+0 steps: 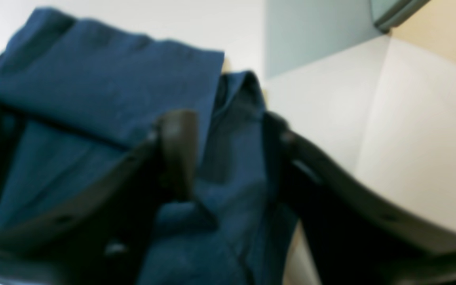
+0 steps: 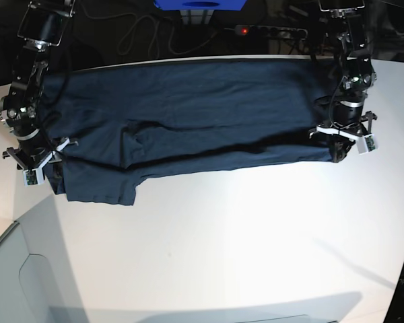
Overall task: Fold the T-shirt properly
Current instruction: 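Lift the hem with both grippers and fold it toward the collar edge, then lower the hem onto the folded shirt with both grippers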
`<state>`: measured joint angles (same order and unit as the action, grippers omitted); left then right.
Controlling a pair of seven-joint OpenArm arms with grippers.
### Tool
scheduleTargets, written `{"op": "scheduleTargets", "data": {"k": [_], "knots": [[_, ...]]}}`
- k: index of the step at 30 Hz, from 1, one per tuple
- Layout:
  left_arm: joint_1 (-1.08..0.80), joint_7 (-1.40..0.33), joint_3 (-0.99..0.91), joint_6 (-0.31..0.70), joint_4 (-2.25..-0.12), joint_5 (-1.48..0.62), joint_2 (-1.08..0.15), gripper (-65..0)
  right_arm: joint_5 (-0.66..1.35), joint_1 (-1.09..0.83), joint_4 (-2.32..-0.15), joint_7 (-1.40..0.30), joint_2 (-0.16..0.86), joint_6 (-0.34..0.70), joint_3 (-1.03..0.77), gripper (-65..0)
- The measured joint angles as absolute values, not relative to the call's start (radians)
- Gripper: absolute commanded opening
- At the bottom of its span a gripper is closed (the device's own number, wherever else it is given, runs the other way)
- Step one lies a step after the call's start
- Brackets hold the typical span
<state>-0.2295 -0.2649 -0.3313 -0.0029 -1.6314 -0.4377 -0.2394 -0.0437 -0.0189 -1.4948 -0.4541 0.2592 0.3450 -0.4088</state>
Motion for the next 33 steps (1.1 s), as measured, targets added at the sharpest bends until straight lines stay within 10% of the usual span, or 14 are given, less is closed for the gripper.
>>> {"op": "scheduleTargets", "data": {"k": [22, 30, 33], "knots": [[-0.229, -0.265, -0.331, -0.003, -1.631, -0.438, -0.238, -65.0, -0.045, 0.050, -1.332, -0.472, 0.261, 0.345, -0.298, -31.7], [-0.227, -0.265, -0.331, -0.003, -1.631, -0.438, -0.238, -65.0, -0.041, 0.046, -1.330, -0.468, 0.260, 0.345, -0.298, -64.2], [-0.224, -0.265, -0.331, -0.003, -1.631, -0.437, -0.238, -65.0, -0.042, 0.043, -1.330, -0.471, 0.260, 0.345, -0.298, -64.1]]}}
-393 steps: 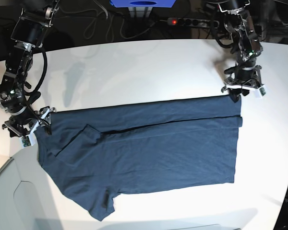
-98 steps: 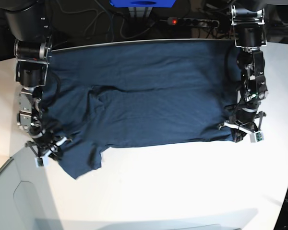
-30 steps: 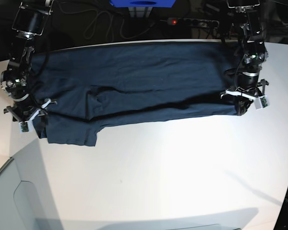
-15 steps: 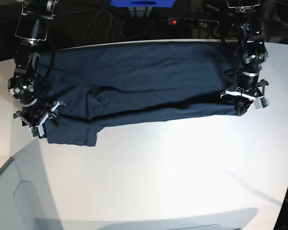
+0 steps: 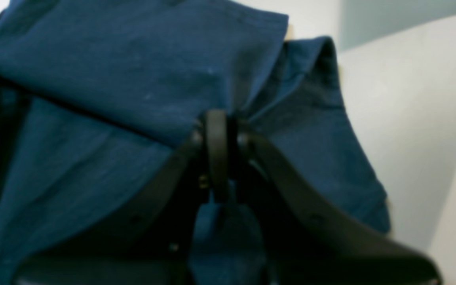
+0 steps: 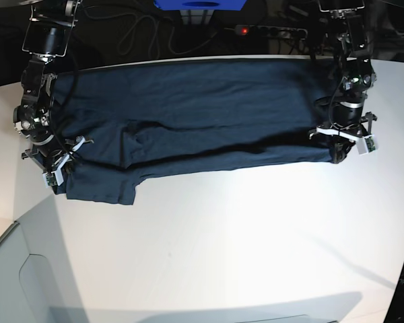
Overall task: Fold the T-shirt properly
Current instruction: 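Lower the hem onto the folded shirt with both grippers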
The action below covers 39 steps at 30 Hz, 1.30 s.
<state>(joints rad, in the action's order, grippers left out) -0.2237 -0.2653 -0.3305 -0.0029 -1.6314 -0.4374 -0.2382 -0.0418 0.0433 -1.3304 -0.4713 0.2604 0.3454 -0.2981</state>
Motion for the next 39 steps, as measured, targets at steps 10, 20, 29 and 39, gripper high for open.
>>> {"op": "scheduleTargets", "data": {"k": [10, 20, 29, 39], "knots": [[-0.224, -0.265, -0.332, -0.003, -1.631, -0.434, -0.238, -65.0, -0.044, -0.016, -1.494, -0.478, 0.254, 0.474, -0.314, -64.7], [-0.227, -0.265, -0.332, -0.003, -1.639, -0.434, -0.238, -65.0, -0.048, -0.089, -1.588, -0.480, 0.222, 0.478, -0.405, -64.7], [-0.237, -0.265, -0.333, -0.003, -1.639, -0.434, -0.238, -65.0, -0.043, -0.144, -1.597, -0.468, 0.224, 0.478, -0.443, -64.7], [-0.257, -0.265, -0.335, -0.003, -1.639, -0.434, -0.239, -65.0, -0.044, -0.184, -1.668, -0.472, 0.218, 0.541, -0.461, -64.7]]}}
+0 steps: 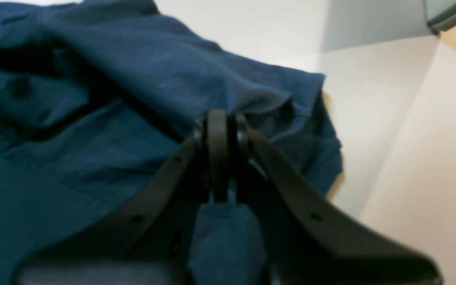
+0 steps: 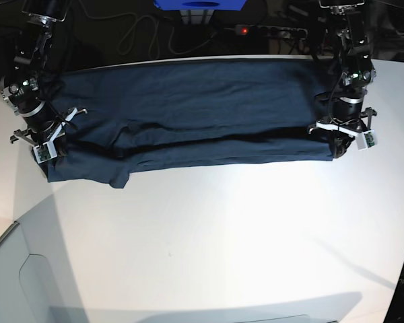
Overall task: Fold the T-shirt properly
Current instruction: 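Lower the hem onto the folded shirt with both grippers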
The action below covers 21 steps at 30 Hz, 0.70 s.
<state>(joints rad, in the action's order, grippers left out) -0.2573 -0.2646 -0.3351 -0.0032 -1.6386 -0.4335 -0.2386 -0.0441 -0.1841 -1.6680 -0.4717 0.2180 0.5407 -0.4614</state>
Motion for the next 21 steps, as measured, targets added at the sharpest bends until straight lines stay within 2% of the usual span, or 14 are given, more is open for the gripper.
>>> {"op": "scheduleTargets", "data": {"k": [21], "knots": [[-0.319, -0.265, -0.335, -0.003, -1.655, -0.432, -0.243, -65.0, -0.045, -0.228, -1.663, -0.471, 0.218, 0.542, -0.510, -64.7]]}}
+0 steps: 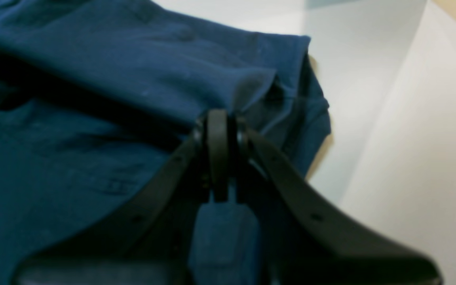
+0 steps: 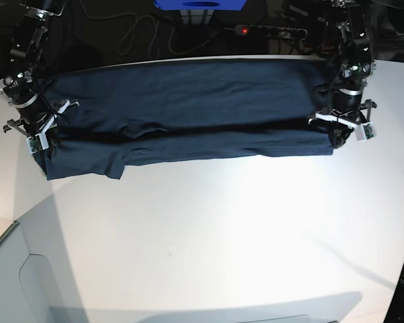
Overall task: Fold the T-shirt properly
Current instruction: 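Lower the hem onto the folded shirt with both grippers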
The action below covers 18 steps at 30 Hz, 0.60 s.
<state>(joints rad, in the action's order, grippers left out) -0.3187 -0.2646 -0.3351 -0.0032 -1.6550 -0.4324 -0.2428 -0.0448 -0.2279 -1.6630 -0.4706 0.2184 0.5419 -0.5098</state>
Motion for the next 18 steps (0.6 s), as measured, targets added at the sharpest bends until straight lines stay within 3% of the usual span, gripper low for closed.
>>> {"op": "scheduleTargets", "data": {"k": [18], "knots": [[-0.333, -0.265, -0.335, -0.003, -1.643, -0.434, -0.244, -65.0, -0.049, -0.231, -1.663, -0.472, 0.219, 0.542, -0.508, -64.7]]}}
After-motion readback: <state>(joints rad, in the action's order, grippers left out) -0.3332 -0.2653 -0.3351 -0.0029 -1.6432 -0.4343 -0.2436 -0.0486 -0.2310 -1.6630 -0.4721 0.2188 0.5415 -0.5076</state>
